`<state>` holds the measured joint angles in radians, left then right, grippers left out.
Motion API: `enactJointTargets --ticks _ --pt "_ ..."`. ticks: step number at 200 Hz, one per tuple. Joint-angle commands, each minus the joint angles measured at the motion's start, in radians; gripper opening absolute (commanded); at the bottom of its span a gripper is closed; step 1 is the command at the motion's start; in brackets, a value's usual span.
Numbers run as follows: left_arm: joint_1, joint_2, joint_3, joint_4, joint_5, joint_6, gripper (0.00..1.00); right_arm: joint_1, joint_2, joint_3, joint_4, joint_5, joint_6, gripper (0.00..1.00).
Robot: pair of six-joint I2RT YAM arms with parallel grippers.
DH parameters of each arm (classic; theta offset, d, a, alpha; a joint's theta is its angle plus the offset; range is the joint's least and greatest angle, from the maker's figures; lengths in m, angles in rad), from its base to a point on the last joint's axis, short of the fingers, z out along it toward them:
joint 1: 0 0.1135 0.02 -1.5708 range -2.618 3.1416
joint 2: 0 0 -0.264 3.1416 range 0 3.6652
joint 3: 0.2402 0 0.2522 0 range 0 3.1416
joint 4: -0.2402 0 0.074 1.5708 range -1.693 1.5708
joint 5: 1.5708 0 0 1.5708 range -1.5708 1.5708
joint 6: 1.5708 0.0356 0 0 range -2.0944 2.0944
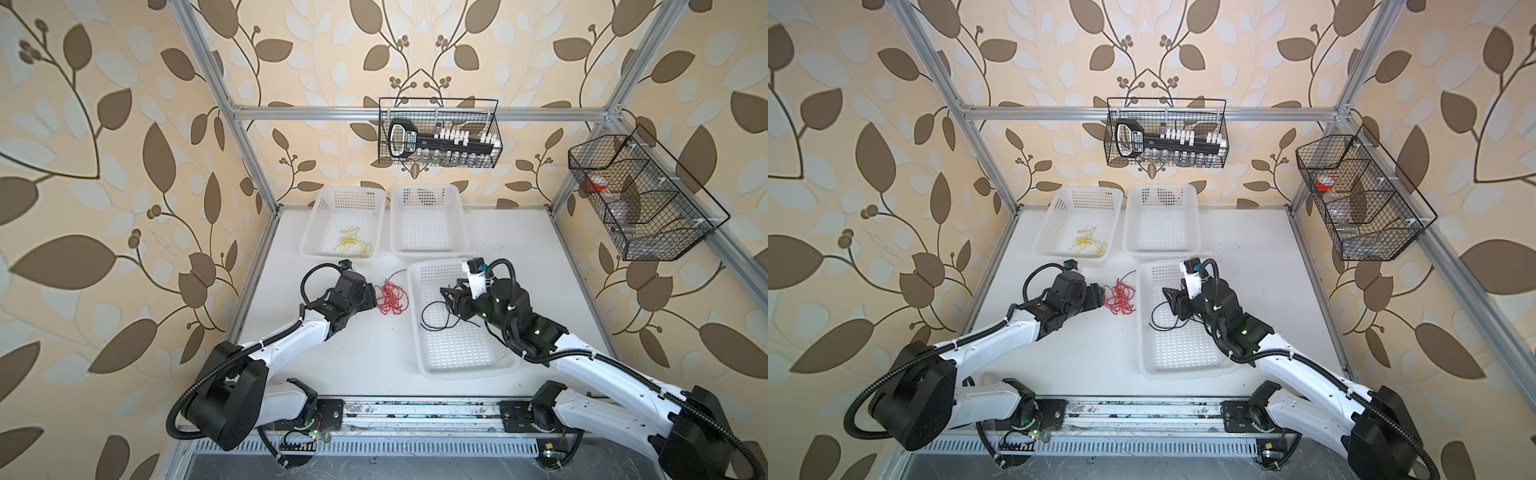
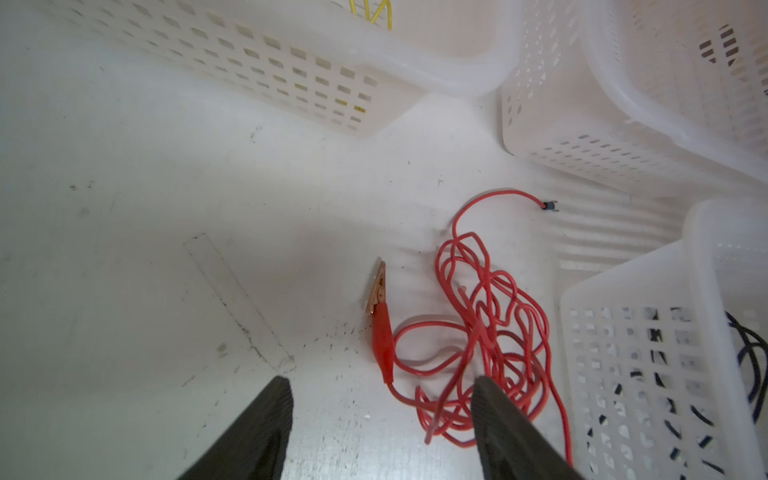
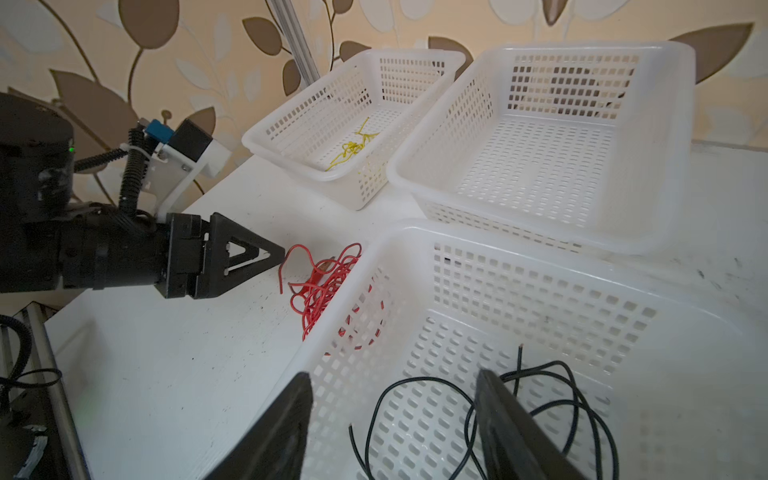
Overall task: Untangle the cables
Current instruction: 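Release the black wire and move the right gripper toward the red wire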
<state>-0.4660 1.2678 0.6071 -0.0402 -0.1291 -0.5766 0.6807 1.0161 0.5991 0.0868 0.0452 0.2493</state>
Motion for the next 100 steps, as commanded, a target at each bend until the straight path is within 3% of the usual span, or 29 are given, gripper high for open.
enactJointTargets --ticks 1,36,100 --pt "-0.011 0.024 0.038 0.059 0.041 -0.006 0.65 0.02 0.038 0.05 0.001 -0.017 -0.021 0.62" --pt "-0.011 0.059 0.033 0.12 0.077 -0.019 0.53 0.041 0.096 0.09 -0.004 -0.022 -0.003 0.6" --pt "-0.011 0.05 0.026 0.111 0.066 -0.04 0.05 0.059 0.167 0.128 -0.013 -0.045 0.018 0.57"
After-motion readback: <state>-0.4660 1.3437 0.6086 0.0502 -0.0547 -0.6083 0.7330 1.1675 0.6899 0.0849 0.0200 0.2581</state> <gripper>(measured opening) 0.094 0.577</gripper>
